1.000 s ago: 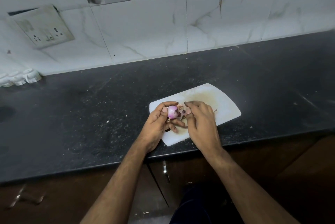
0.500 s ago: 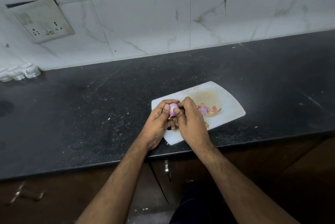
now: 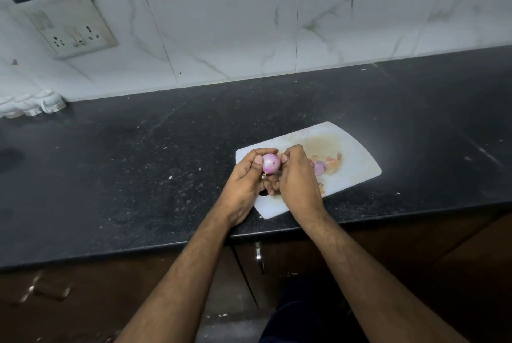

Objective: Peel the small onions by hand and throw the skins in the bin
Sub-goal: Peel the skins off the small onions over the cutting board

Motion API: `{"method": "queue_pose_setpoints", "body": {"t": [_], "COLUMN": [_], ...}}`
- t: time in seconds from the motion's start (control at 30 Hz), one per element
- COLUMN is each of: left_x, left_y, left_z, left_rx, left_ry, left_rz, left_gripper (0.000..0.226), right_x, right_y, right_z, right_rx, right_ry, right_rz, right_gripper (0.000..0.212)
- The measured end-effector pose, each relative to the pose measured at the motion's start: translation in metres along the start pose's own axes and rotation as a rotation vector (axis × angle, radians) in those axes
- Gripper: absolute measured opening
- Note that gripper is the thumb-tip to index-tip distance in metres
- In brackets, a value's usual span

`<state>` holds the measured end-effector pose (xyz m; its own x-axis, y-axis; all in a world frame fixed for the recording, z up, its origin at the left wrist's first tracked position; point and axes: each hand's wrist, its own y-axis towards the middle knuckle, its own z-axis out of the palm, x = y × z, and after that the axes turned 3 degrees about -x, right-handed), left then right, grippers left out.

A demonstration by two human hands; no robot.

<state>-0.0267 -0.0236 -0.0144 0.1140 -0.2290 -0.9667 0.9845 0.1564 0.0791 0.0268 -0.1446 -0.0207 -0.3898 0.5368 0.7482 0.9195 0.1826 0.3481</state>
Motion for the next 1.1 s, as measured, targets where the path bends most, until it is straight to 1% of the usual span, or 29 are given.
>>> {"method": "queue_pose_setpoints", "body": {"t": [0.1, 0.17, 0.2, 0.3, 0.4, 0.43, 0.53, 0.67, 0.83, 0.97, 1.03, 1.1], "left_x": [-0.001, -0.002, -0.003, -0.002, -0.003, -0.003, -0.001, 0.001, 0.000, 0.000, 0.000, -0.001], "left_y": [0.000, -0.001, -0.001, 0.000, 0.000, 0.000, 0.000, 0.001, 0.001, 0.001, 0.001, 0.001], "left_z": [0.001, 0.001, 0.002, 0.001, 0.001, 0.001, 0.002, 0.002, 0.001, 0.000, -0.001, -0.001], "left_rx": [-0.024, -0.037, -0.046, -0.071, -0.077, -0.081, -0.085, -0.083, -0.052, -0.036, -0.023, -0.011], "left_ry": [-0.033, -0.050, -0.060, -0.072, -0.056, -0.050, -0.020, -0.001, 0.000, 0.000, 0.022, 0.043], "left_rz": [-0.010, -0.014, -0.015, -0.014, -0.009, -0.007, 0.005, 0.012, 0.000, -0.022, -0.024, -0.021], "left_gripper": [0.036, 0.036, 0.036, 0.034, 0.034, 0.034, 0.034, 0.034, 0.039, 0.035, 0.033, 0.034], "right_x": [-0.001, -0.002, -0.003, -0.003, 0.001, 0.002, 0.003, 0.002, -0.002, 0.000, 0.001, 0.002], "right_y": [-0.003, -0.006, -0.007, -0.009, -0.012, -0.013, -0.012, -0.014, -0.010, -0.009, -0.007, -0.003], "right_z": [-0.007, -0.011, -0.012, -0.013, -0.016, -0.017, -0.017, -0.014, -0.012, -0.010, -0.008, -0.007], "right_rx": [-0.113, -0.215, -0.238, -0.209, -0.146, -0.143, -0.161, -0.104, -0.151, -0.144, -0.153, -0.147], "right_ry": [0.090, 0.130, 0.139, 0.147, 0.131, 0.133, 0.183, 0.163, 0.182, 0.067, -0.004, -0.062], "right_rz": [0.061, 0.060, 0.056, 0.044, 0.059, 0.052, -0.041, -0.168, -0.194, -0.209, -0.197, -0.173], "right_gripper": [0.009, 0.016, 0.020, 0.028, 0.043, 0.043, 0.023, 0.025, 0.010, 0.015, 0.008, 0.013]}}
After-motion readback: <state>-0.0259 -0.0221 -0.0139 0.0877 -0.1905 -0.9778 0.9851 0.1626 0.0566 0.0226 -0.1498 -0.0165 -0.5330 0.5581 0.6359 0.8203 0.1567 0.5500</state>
